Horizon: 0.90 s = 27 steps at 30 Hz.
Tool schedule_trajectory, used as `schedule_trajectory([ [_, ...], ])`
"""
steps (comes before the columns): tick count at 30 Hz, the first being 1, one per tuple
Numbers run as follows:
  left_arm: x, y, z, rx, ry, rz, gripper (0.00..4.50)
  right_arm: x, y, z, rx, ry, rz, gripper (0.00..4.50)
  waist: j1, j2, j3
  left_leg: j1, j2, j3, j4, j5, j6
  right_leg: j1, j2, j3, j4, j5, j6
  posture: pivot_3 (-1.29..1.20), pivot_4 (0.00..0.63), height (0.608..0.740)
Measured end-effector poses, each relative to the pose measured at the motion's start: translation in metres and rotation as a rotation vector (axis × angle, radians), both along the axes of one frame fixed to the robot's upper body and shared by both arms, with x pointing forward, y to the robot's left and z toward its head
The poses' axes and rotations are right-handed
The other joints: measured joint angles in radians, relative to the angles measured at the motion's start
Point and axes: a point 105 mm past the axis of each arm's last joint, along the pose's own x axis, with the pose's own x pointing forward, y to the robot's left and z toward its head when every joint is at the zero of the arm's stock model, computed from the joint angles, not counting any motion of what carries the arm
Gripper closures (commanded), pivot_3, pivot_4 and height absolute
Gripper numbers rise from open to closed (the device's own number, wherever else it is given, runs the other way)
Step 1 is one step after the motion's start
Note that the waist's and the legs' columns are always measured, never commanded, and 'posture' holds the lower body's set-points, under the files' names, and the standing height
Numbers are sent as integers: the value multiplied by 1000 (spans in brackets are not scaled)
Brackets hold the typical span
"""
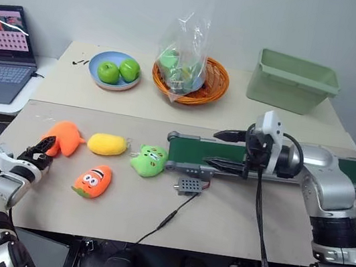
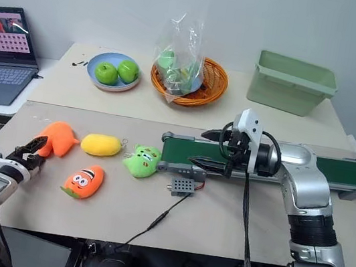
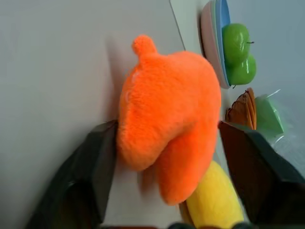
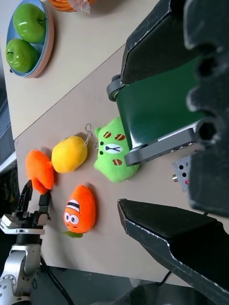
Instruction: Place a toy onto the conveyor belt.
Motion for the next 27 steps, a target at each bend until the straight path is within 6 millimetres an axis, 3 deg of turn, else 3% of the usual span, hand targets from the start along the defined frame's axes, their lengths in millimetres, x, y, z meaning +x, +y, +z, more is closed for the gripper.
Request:
schedule_trajectory([
  [5,0,-2,0,-11,-10,-10,4491,0,0,0,-1,-1,-1,0,0,0,0,0,0,-1,0,0,0,0,0,0,0,0,0,0,150,740],
  [12,-3,-12,5,24,-43,-46,4491,1,0,-1,-5,-6,-1,0,0,0,0,0,0,-3,0,0,0,-1,-1,0,0,0,0,0,150,740],
  [16,5,-26,43,142,-162,-101,4491,1,0,-2,-7,-3,-3,0,5,-1,1,-1,0,-4,0,0,0,-1,-1,0,-1,0,0,0,150,740],
  [18,11,-36,72,272,-226,-132,4491,1,0,-2,-7,-4,-3,0,5,-1,1,-1,0,-4,0,0,-1,0,-2,0,-1,0,0,0,150,740],
  [22,25,-68,108,602,-265,-174,4491,2,0,-3,-6,-3,-3,0,7,-1,1,-1,-1,-3,-1,0,-1,0,-2,0,-2,0,0,0,150,740],
  [24,29,-79,127,828,-299,-170,4491,2,1,-3,-3,-4,-1,0,5,-1,1,-1,-1,-3,-3,0,-1,-1,-1,1,-2,0,0,0,150,740],
  [27,28,-92,134,1335,-281,-234,4491,2,1,-3,-3,-4,-4,0,-4,-1,0,1,0,3,-8,1,-1,-1,0,3,-3,0,0,0,150,740],
])
